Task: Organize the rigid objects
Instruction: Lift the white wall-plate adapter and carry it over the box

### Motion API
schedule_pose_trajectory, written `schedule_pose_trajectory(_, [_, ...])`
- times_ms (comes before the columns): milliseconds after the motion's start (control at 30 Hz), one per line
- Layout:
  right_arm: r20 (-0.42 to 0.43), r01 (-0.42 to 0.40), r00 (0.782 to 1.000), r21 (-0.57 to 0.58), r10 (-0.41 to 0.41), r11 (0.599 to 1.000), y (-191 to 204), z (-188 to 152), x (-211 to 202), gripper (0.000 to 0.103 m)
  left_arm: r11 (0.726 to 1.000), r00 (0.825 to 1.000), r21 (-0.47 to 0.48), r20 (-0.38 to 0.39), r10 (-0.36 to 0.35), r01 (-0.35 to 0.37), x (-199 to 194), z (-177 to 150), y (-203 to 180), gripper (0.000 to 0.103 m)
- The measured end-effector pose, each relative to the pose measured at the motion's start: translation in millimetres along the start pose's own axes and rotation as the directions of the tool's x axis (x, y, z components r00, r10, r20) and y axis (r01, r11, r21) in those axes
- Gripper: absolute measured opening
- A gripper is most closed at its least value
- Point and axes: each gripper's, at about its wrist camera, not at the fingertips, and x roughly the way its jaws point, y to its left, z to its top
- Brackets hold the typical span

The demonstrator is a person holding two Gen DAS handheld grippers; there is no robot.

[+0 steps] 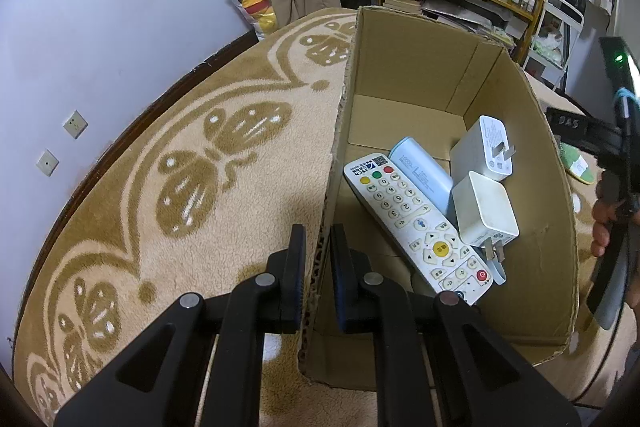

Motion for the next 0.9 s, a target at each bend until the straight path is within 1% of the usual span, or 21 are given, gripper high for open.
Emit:
schedule_pose_trajectory(333, [0.067, -0.044, 0.997, 0.021, 0.042, 0.999, 4, -1, -34, 0.053, 1.0, 1.0, 0.007, 0.002, 0.016, -0.016, 0, 0, -1, 0.012])
schedule_pose_trajectory(533, [0.115, -0.06, 0.992, 0.012, 0.059, 0.998, 4, -2, -56, 0.052, 1.0, 1.0, 0.011, 0.003, 0.023, -0.023, -1, -1, -2, 0.012])
schedule_pose_trajectory(600, [0.139, -0.082, 0.987, 0.011, 0.079, 0.997, 4, 1, -66, 0.052, 1.0, 1.0, 0.012, 0.002, 0.023, -0.023, -1, -1, -2, 0.012])
schedule_pose_trajectory(733, [0.199, -0.142, 0.97, 0.007, 0.138, 0.99, 8, 9, -91, 0.052, 1.0, 1.0, 0.013, 0.002, 0.024, -0.024, -1, -1, -2, 0.012])
schedule_pose_trajectory(900, [0.262, -0.224, 0.937, -0.055, 0.231, 0.973, 29, 17, -125, 0.052, 1.0, 1.0, 0.014, 0.003, 0.025, -0.025, -1, -1, -2, 0.012])
